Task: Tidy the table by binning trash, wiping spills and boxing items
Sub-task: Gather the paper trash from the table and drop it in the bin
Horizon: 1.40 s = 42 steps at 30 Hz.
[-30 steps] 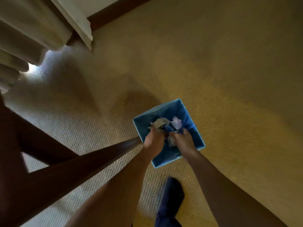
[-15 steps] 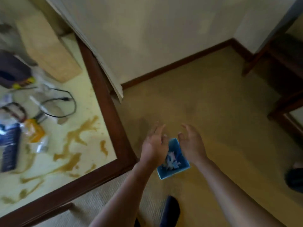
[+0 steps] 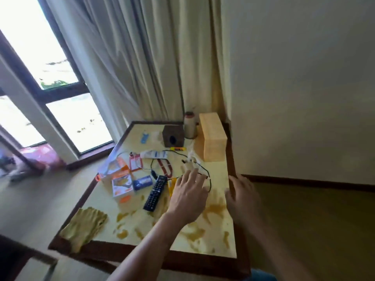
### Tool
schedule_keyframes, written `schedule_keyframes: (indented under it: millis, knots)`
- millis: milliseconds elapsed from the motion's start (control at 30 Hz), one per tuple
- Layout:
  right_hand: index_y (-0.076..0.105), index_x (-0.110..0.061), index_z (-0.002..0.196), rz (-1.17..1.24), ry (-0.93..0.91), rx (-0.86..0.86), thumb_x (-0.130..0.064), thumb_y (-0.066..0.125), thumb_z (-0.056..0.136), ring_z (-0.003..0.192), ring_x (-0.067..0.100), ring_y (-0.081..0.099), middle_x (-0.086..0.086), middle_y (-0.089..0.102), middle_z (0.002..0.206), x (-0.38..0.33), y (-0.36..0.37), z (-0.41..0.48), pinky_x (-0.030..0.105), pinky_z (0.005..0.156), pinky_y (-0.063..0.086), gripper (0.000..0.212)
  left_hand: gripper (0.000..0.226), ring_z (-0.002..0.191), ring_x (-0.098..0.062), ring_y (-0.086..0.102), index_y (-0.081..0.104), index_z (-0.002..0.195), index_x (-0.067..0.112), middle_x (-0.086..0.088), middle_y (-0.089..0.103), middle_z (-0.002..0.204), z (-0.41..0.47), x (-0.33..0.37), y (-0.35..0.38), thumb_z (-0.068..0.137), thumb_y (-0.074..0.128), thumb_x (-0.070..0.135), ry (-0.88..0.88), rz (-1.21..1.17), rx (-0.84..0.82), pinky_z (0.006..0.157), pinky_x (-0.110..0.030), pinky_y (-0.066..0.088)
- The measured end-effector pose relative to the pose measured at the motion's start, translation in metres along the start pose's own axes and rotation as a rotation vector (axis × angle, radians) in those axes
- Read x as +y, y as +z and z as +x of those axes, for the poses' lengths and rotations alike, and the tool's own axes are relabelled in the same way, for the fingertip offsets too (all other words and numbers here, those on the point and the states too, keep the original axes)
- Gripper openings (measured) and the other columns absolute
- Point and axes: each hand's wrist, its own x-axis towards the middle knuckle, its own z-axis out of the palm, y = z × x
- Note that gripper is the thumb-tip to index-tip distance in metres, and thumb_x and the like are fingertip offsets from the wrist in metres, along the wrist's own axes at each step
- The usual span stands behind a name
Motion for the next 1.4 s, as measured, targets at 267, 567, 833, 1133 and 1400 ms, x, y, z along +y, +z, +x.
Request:
schedule_keyframes:
  millis: [267,567,833,1133,1400]
  knots:
    - [0.045,-0.019,0.149,-0.053,-0.061,-0.130,-0.036,0.042,0.104,0.141,0.018,0.036,-0.001,0.039,0.155,-0.092,0.081,0.093,0.037,0.108,0.042,0.048,0.040,0.146,-0.027,0.034,0.048,0.143,0.023,-0.006,0.038,0.156,0.041,-0.156,-0.022,0.106,0.041,0.037,-0.059,0.117,-0.148,0.117,-0.047,0.036]
    - [0.055,-0.012,0.135,-0.088,0.307,-0.262,-0.020,0.061,0.093,0.119,0.029,0.055,0.013,0.056,0.129,-0.100,0.159,0.207,0.040,0.097,0.049,0.043,0.041,0.140,-0.027,0.040,0.047,0.147,0.022,-0.005,0.041,0.152,0.148,-0.281,0.014,0.106,0.046,0.028,0.055,0.016,-0.291,0.111,-0.044,0.041]
    - [0.061,-0.020,0.127,-0.231,0.336,-0.350,-0.025,0.055,0.098,0.113,0.029,0.058,0.012,0.056,0.122,-0.068,0.191,0.259,0.039,0.092,0.052,0.030,0.045,0.134,-0.030,0.048,0.045,0.149,0.022,-0.005,0.038,0.154,0.235,-0.270,0.081,0.104,0.049,0.024,0.131,-0.042,-0.432,0.103,-0.047,0.048]
    - [0.072,-0.019,0.112,-0.180,0.315,-0.309,-0.029,0.055,0.094,0.100,0.023,0.066,0.004,0.068,0.107,-0.023,0.215,0.272,0.029,0.076,0.049,0.026,0.066,0.130,-0.036,0.051,0.029,0.159,0.022,-0.012,0.037,0.152,0.289,-0.246,0.155,0.101,0.059,0.029,0.211,0.065,-0.598,0.096,-0.050,0.051]
    - [0.074,-0.012,0.106,0.201,0.124,0.111,-0.005,0.059,0.096,0.094,0.017,0.066,0.006,0.069,0.102,-0.050,0.209,0.298,0.012,0.081,0.043,0.020,0.013,0.106,-0.028,0.061,0.065,0.105,0.012,-0.008,0.059,0.114,0.283,-0.252,0.164,0.097,0.057,0.019,0.078,-0.260,-0.347,0.083,-0.040,0.053]
